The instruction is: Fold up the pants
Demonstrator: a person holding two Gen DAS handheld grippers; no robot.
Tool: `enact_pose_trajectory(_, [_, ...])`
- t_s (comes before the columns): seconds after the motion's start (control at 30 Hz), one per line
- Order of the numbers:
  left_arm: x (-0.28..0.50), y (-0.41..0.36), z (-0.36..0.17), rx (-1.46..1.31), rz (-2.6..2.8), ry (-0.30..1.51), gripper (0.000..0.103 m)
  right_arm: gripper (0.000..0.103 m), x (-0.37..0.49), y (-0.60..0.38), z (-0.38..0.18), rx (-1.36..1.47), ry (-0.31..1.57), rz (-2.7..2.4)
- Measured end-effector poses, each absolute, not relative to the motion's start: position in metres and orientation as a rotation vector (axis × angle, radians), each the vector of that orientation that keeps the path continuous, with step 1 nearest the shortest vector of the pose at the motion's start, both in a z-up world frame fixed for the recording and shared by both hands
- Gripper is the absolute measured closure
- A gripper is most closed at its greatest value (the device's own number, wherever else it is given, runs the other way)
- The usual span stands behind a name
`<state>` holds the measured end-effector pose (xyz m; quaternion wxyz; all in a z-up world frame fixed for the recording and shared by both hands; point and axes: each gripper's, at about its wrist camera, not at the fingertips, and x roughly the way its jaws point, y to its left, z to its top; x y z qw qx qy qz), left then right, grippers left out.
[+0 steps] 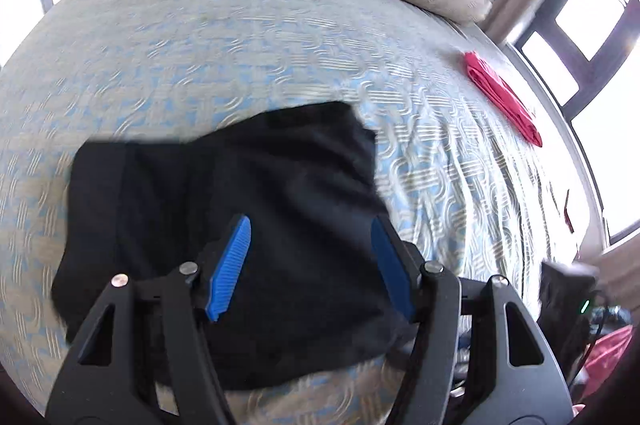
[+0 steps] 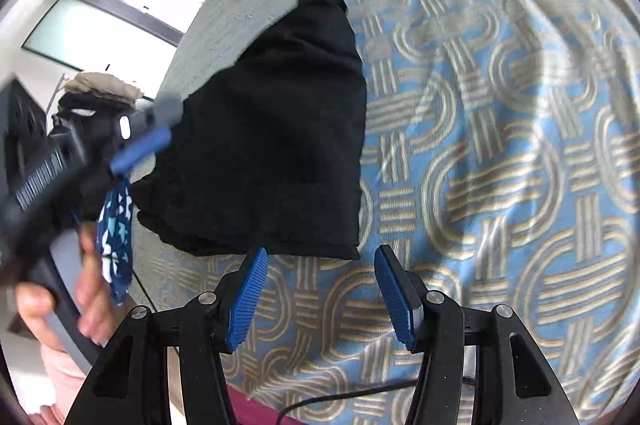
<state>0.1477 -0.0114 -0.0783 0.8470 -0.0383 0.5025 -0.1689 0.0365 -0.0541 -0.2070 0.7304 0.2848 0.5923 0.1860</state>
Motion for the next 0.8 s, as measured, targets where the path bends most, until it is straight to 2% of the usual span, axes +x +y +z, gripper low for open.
enact_pose_trajectory(0.03, [0.159, -0.021, -0.081, -0.056, -0.381, 1.076, 0.039, 0.078, 0.038, -0.053, -0.213, 0.645, 1.317, 0.403])
enact_pose_trajectory(0.07, [0.171, -0.032, -0.084, -0.033, -0.4, 1.1, 0.039, 0.099, 0.038, -0.052, -0.22, 0.666, 1.337, 0.418])
enact_pose_trajectory(0.4, [0.243, -0.105, -0.125, 0.225, -0.45, 1.272, 0.04, 0.099, 0.019, -0.097, -0.225, 0.668, 1.296, 0.452])
enact_pose_trajectory(0.5, [0.249, -0.114, -0.142, 0.343, -0.395, 1.321, 0.08, 0.09, 0.016, -0.112, -0.224, 0.657, 1.293, 0.448])
enact_pose_trajectory(0.53, [0.25, -0.115, -0.143, 0.328, -0.392, 1.332, 0.086, 0.089, 0.018, -0.116, -0.222, 0.665, 1.295, 0.45])
enact_pose_trajectory(0.67, [0.255, -0.116, -0.14, 0.28, -0.386, 1.349, 0.089, 0.086, 0.023, -0.128, -0.213, 0.625, 1.275, 0.443])
enact_pose_trajectory(0.7, [0.257, -0.116, -0.139, 0.274, -0.391, 1.353, 0.089, 0.079, 0.024, -0.129, -0.21, 0.605, 1.261, 0.447])
enact_pose_trajectory(0.73, [0.258, -0.114, -0.137, 0.262, -0.397, 1.355, 0.089, 0.072, 0.025, -0.127, -0.206, 0.591, 1.246, 0.453])
enact_pose_trajectory(0.8, [0.262, -0.109, -0.134, 0.237, -0.407, 1.36, 0.089, 0.036, 0.026, -0.122, -0.2, 0.573, 1.222, 0.464])
